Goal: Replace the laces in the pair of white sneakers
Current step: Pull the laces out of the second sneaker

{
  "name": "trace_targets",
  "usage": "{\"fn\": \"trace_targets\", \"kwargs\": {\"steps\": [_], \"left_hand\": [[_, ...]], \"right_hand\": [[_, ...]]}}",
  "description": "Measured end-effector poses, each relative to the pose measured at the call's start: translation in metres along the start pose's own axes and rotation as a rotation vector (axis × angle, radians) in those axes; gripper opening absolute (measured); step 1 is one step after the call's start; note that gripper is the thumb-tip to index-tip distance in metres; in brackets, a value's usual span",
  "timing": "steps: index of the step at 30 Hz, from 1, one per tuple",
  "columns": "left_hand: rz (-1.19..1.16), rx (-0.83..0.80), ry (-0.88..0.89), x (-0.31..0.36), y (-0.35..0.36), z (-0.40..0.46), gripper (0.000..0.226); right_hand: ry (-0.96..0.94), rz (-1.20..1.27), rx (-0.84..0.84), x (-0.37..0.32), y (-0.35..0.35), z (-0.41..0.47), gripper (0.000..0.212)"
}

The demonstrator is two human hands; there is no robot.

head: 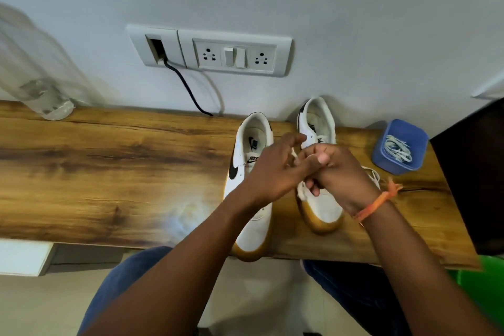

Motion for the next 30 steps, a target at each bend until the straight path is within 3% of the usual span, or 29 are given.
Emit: {"fn": "trace_targets", "kwargs": {"steps": [3, 7, 9, 12, 17, 19, 21, 22, 24, 28, 30], "left_hand": [[-0.435, -0.072, 0.019, 0.008, 0.028, -0.004, 0.027], [-0.778, -0.117, -0.307, -0.006, 0.053, -0.011, 0.034], [-0.793, -0.141, -0.405, -0.013, 0.059, -0.013, 0.039], [-0.732, -0.159, -0.401, -0.017, 0.06, -0.011, 0.041], [-0.588, -0.025, -0.541, -0.04, 0.041, -0.006, 0.023], [-0.561, 0.01, -0.585, -0.046, 0.036, -0.006, 0.024], [-0.508, 0.029, -0.578, -0.049, 0.036, -0.004, 0.028], [-0.484, 0.038, -0.573, -0.05, 0.036, -0.004, 0.032], [-0.433, 0.037, -0.568, -0.051, 0.039, -0.004, 0.039], [-0.516, 0.019, -0.542, -0.044, 0.048, -0.007, 0.034], [-0.526, 0.024, -0.533, -0.041, 0.049, -0.008, 0.035]], "right_hand": [[-0.016, 0.323, -0.019, -0.005, -0.011, -0.003, 0.013], [0.081, 0.36, -0.021, 0.009, -0.009, -0.001, 0.011], [0.151, 0.401, -0.093, 0.012, -0.007, -0.002, 0.022], [0.214, 0.414, -0.191, 0.01, -0.012, -0.005, 0.033], [0.214, 0.451, -0.107, 0.016, -0.052, 0.002, 0.028], [0.218, 0.181, 0.066, 0.034, -0.082, 0.006, 0.02], [0.214, -0.397, 0.346, 0.055, -0.122, 0.012, 0.016], [0.215, -0.667, 0.407, 0.063, -0.131, 0.016, 0.024], [0.306, -0.967, 0.314, 0.093, -0.129, 0.022, 0.05], [0.464, -0.961, 0.129, 0.151, -0.115, 0.025, 0.088], [0.437, -0.964, 0.108, 0.165, -0.11, 0.028, 0.086]]}}
Point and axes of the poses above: each hand's wrist, its own z-axis towards the middle knuckle, its own y-axis out of the palm, x = y × z, the point moved 8 cm from there along z, towards the middle knuckle, and after that the axes turned 6 degrees about y, right-handed, at the moved point
